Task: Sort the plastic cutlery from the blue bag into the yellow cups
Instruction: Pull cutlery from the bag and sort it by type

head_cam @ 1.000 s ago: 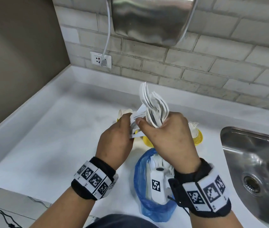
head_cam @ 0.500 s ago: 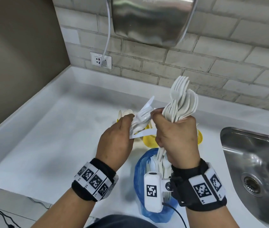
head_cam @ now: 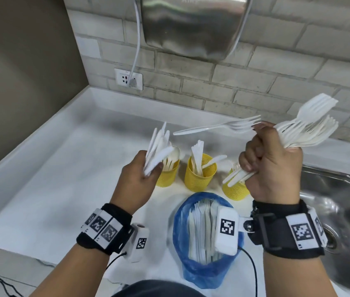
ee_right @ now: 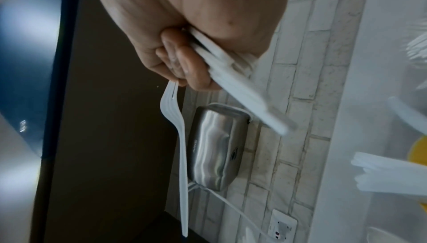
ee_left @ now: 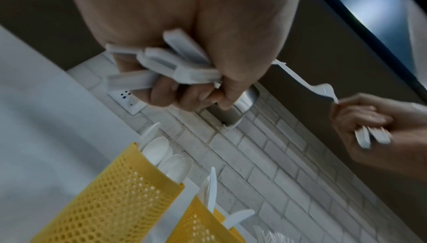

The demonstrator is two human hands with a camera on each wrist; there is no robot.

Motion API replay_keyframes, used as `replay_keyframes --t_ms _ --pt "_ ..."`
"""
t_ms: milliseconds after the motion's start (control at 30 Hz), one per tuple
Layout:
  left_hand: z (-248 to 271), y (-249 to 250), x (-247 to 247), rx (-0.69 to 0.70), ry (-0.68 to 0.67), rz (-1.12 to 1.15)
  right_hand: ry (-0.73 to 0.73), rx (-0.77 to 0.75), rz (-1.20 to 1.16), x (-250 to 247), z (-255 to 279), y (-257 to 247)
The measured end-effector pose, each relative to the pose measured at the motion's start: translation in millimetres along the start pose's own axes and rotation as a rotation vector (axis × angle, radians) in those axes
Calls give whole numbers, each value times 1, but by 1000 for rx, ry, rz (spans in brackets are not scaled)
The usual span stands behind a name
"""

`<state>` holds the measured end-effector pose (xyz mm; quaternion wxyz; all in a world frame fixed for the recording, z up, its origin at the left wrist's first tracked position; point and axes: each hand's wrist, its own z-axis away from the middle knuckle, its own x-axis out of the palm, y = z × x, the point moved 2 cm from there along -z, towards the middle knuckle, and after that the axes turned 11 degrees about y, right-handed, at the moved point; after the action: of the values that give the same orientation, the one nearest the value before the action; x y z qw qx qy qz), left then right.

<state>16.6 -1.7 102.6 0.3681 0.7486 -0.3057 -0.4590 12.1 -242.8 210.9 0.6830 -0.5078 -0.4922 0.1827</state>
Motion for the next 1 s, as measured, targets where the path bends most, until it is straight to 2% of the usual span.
replay_keyframes --t_ms 133,300,433,633,733,1000 --pt "-4 1 -11 -122 20 122 -16 82 60 -8 -14 11" --pt "1 13 -17 -225 -73 268 -179 124 238 0 -15 27" --pt "9 22 -18 -237 -168 327 -253 171 323 9 -5 37" --pt "15 22 -24 -271 -316 531 -255 165 307 11 1 42" --pt "20 24 -23 -199 -398 449 -270 168 274 11 3 43" --pt "33 34 -16 -208 -414 448 -252 206 122 9 15 45"
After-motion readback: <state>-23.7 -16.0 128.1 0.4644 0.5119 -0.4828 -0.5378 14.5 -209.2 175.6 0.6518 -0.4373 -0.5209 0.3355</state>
